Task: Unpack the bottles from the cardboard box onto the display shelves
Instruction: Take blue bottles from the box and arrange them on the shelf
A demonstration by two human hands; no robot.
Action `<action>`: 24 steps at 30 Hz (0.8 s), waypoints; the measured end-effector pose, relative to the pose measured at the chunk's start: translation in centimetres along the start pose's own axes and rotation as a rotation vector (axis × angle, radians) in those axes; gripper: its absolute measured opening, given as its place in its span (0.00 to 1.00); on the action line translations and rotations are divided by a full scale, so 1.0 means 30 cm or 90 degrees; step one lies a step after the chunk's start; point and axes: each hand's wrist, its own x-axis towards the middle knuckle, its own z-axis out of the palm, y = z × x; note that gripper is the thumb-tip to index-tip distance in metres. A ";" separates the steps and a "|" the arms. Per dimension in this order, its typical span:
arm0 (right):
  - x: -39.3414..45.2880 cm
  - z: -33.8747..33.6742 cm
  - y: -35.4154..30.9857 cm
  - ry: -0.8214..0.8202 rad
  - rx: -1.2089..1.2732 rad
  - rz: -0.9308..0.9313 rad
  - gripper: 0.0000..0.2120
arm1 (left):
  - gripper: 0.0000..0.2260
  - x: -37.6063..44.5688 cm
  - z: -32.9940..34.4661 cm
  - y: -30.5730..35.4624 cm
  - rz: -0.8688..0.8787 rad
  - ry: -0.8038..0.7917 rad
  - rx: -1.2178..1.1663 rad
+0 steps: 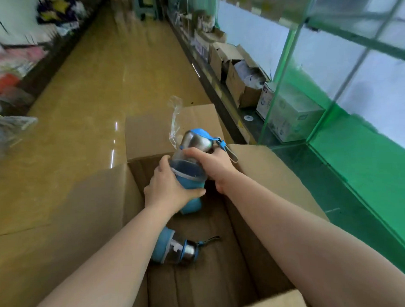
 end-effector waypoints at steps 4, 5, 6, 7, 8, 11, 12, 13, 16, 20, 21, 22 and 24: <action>-0.040 0.008 -0.174 -0.033 -0.088 -0.106 0.11 | 0.45 -0.010 -0.089 0.082 0.030 0.066 -0.104; -0.041 0.010 -0.219 -0.029 -0.109 -0.126 0.12 | 0.44 -0.006 -0.118 0.105 0.045 0.082 -0.128; -0.044 0.014 -0.266 -0.024 -0.125 -0.143 0.13 | 0.43 0.000 -0.149 0.128 0.066 0.099 -0.149; -0.046 0.018 -0.315 -0.020 -0.137 -0.160 0.14 | 0.42 0.010 -0.183 0.152 0.091 0.116 -0.167; -0.049 0.022 -0.363 -0.015 -0.148 -0.177 0.15 | 0.41 0.021 -0.219 0.178 0.115 0.132 -0.183; -0.055 0.031 -0.505 0.004 -0.182 -0.234 0.19 | 0.39 0.062 -0.329 0.255 0.160 0.162 -0.208; -0.055 0.034 -0.552 0.013 -0.197 -0.254 0.19 | 0.40 0.077 -0.363 0.278 0.166 0.170 -0.213; -0.053 0.037 -0.595 0.025 -0.212 -0.273 0.19 | 0.41 0.092 -0.395 0.300 0.172 0.176 -0.220; -0.053 0.053 -0.723 0.049 -0.231 -0.303 0.19 | 0.41 0.133 -0.495 0.364 0.186 0.183 -0.231; -0.099 0.083 -0.968 0.056 -0.239 -0.317 0.15 | 0.43 0.155 -0.701 0.495 0.178 0.189 -0.246; -0.120 0.090 -1.049 0.057 -0.242 -0.318 0.16 | 0.43 0.154 -0.769 0.540 0.174 0.192 -0.247; -0.141 0.096 -1.135 0.058 -0.246 -0.320 0.17 | 0.43 0.153 -0.839 0.588 0.173 0.193 -0.248; -0.198 0.107 -1.319 0.056 -0.257 -0.324 0.16 | 0.42 0.143 -0.993 0.692 0.176 0.192 -0.251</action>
